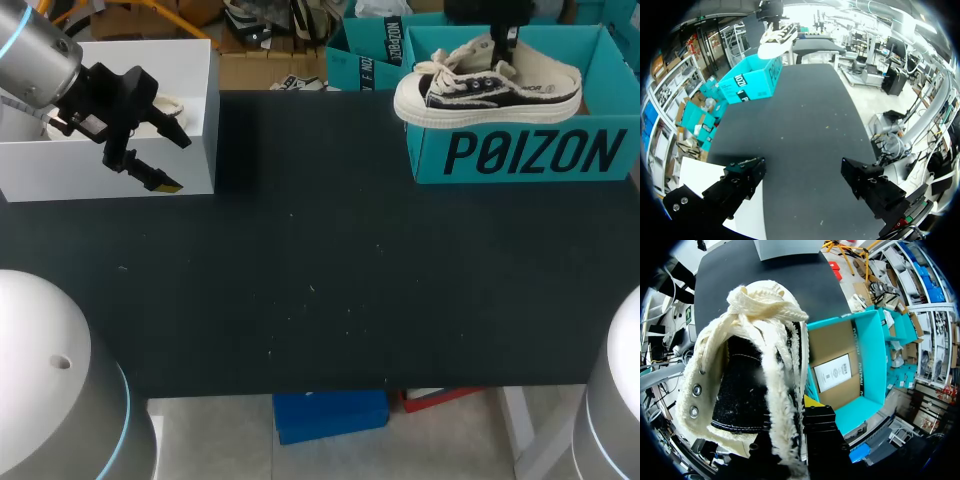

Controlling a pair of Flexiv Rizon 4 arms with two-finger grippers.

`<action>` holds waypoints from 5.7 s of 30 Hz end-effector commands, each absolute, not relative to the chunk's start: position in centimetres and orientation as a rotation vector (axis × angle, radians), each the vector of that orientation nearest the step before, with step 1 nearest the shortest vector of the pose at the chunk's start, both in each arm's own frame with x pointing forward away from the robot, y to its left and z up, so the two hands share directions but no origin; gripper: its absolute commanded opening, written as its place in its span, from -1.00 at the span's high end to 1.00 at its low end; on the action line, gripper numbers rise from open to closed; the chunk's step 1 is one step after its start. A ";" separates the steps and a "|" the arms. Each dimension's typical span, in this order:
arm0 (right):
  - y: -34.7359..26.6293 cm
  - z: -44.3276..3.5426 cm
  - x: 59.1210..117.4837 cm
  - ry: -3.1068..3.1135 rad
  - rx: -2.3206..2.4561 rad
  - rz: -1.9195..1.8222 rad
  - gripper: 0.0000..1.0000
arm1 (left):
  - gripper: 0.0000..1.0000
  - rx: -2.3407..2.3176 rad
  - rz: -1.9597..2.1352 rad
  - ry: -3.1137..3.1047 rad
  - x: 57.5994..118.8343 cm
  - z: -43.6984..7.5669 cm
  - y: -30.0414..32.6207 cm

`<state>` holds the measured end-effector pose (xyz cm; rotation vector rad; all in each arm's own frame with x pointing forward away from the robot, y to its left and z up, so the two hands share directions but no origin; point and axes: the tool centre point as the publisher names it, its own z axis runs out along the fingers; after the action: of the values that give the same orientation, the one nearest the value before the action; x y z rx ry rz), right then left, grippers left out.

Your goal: Take the shoe out of the shoebox, open the shoe tongue, remove and reinsert the insole, then place the shoe into the shoebox

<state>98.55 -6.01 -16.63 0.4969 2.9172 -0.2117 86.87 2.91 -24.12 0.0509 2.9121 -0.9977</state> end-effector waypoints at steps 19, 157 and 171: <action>-14.3 -20.1 107.9 2.949 0.273 -0.128 1.00 | -1.00 0.051 -0.996 2.907 86.7 -24.2 2.9; -0.9 -19.9 93.9 2.809 0.100 0.462 -1.00 | -1.00 0.051 -0.996 2.907 86.7 -24.2 2.9; 0.9 -25.7 90.1 2.766 -0.014 0.591 -1.00 | -1.00 0.051 -0.996 2.907 86.7 -24.2 2.9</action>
<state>90.68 0.65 -24.15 -0.0526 2.9179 0.5730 86.87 2.91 -24.12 0.0508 2.9120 -0.9976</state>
